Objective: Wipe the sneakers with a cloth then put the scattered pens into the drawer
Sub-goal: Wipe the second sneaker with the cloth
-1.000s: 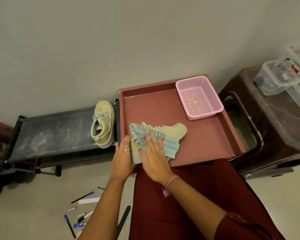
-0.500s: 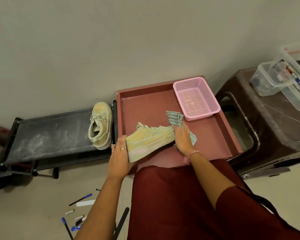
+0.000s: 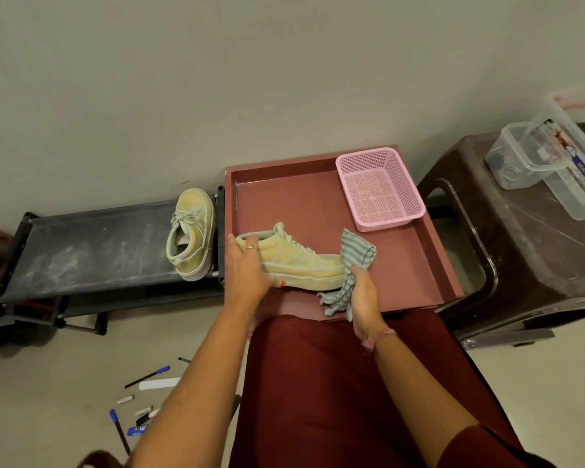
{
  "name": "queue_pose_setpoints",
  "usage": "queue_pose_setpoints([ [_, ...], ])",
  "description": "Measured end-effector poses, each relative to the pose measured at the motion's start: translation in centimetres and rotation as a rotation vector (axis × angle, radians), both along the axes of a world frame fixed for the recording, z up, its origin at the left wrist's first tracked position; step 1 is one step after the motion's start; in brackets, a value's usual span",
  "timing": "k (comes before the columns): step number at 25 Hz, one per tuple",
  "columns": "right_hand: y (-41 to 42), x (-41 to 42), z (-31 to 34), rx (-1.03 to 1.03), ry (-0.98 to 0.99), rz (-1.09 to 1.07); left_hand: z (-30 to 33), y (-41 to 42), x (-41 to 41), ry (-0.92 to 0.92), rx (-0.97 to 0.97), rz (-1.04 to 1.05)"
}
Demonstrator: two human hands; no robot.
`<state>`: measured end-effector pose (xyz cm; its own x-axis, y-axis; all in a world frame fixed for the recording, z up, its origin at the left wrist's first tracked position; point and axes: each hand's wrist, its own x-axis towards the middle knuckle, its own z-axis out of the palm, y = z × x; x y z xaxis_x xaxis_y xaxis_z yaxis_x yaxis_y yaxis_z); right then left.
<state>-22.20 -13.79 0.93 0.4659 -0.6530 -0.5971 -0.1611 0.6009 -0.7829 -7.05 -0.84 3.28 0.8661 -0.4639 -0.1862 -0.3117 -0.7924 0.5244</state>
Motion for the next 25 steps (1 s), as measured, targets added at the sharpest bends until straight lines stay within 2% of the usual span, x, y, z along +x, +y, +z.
queue_pose_setpoints([
  [3,1.3,-2.3,-1.1,0.175,-0.049,-0.059,-1.2,1.1,1.1,-0.034,-0.09,-0.093],
  [7,0.4,-3.5,-2.0,0.346,-0.183,-0.184,-2.0,0.8,1.4,-0.106,-0.152,-0.107],
  [10,-1.3,-3.3,-0.7,0.314,-0.207,-0.239,-2.2,0.6,0.8,-0.12,-0.109,-0.086],
  [12,-2.5,-2.9,0.6,0.07,-0.136,-0.161,-1.9,0.4,-0.2,-0.085,-0.081,-0.051],
  [13,-2.9,-2.6,1.5,-0.155,-0.072,-0.069,-1.5,0.4,-0.7,-0.018,-0.087,-0.052],
  [16,-3.6,-0.9,2.4,-0.993,0.171,0.412,-1.5,0.2,-1.6,0.215,-0.166,-0.067],
  [17,-3.5,-0.1,2.0,-1.153,0.256,0.6,-1.9,-0.1,-2.2,0.221,-0.206,-0.033],
  [19,-2.4,0.6,0.2,-1.409,0.286,0.92,-2.7,-1.1,-4.0,0.136,-0.319,0.096],
  [20,-1.7,0.5,-1.4,-1.533,0.277,1.001,-2.9,-1.7,-5.2,0.099,-0.382,0.193],
  [22,-1.4,0.2,-3.2,-1.631,0.295,1.096,-2.9,-3.0,-7.0,0.054,-0.471,0.361],
  [25,-3.1,-0.4,-2.5,-1.742,0.32,1.142,-3.4,-3.9,-7.4,0.042,-0.515,0.435],
])
